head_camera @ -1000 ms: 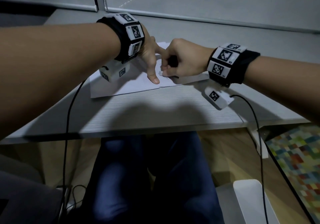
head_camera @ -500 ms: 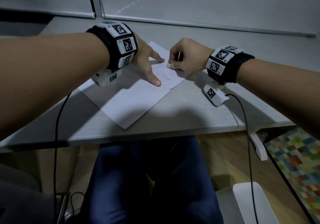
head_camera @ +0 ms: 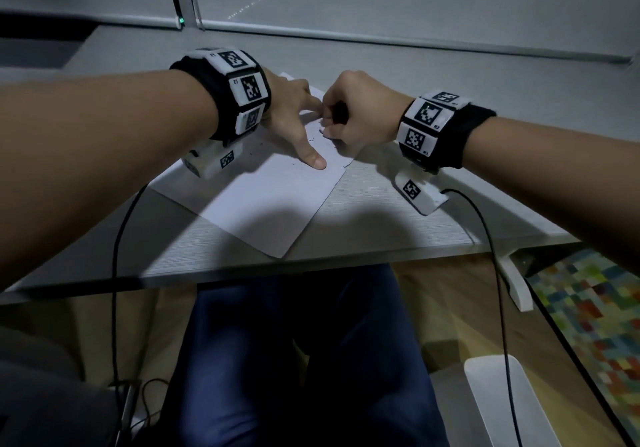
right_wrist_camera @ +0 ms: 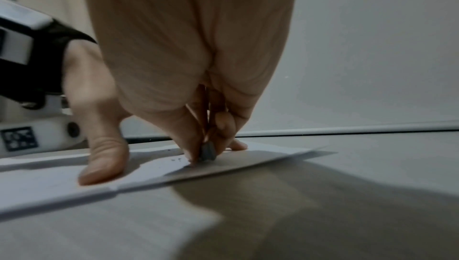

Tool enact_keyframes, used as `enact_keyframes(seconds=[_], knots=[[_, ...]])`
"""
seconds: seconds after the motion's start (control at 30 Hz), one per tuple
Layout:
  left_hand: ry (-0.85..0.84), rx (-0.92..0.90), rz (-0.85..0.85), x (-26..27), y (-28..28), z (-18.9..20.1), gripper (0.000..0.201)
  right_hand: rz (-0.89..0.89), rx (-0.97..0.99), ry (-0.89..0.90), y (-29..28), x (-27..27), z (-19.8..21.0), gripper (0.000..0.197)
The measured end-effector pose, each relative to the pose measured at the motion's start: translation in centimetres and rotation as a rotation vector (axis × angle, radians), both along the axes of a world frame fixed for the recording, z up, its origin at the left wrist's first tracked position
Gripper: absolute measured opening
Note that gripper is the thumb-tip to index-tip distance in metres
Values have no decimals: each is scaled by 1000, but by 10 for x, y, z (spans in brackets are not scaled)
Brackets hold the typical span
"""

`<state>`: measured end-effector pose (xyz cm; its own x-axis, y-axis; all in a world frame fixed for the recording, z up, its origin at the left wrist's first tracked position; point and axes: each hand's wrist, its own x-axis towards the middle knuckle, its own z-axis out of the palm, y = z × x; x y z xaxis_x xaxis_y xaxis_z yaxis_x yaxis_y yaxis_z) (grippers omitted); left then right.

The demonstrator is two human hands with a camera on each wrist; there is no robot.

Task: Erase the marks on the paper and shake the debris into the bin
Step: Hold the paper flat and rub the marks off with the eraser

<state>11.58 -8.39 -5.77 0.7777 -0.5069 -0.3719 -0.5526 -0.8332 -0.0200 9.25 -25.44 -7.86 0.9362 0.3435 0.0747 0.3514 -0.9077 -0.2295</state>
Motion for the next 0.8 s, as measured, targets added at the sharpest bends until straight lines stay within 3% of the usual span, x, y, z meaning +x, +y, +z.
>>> enact_keyframes(seconds=[0.13,0.2,0.33,0.43,0.6,0.8], knots=[[16,-31,40,-1,-3,2,105,119,41,104,3,-14,6,11],[5,-22,46,0,-4,1,113,139,70,154,1,-16,8,12],[-6,44,67,2,-4,-2,146,-14,42,27,-9,1,7,17],[-19,37,77,2,-5,-4,137,-19,22,14,-4,-3,6,15],[-36,30,62,3,-5,-4,124,148,39,136,6,-24,8,14],[-69,41,70,2,-5,-5,132,3,-35,38,-9,-2,9,17]])
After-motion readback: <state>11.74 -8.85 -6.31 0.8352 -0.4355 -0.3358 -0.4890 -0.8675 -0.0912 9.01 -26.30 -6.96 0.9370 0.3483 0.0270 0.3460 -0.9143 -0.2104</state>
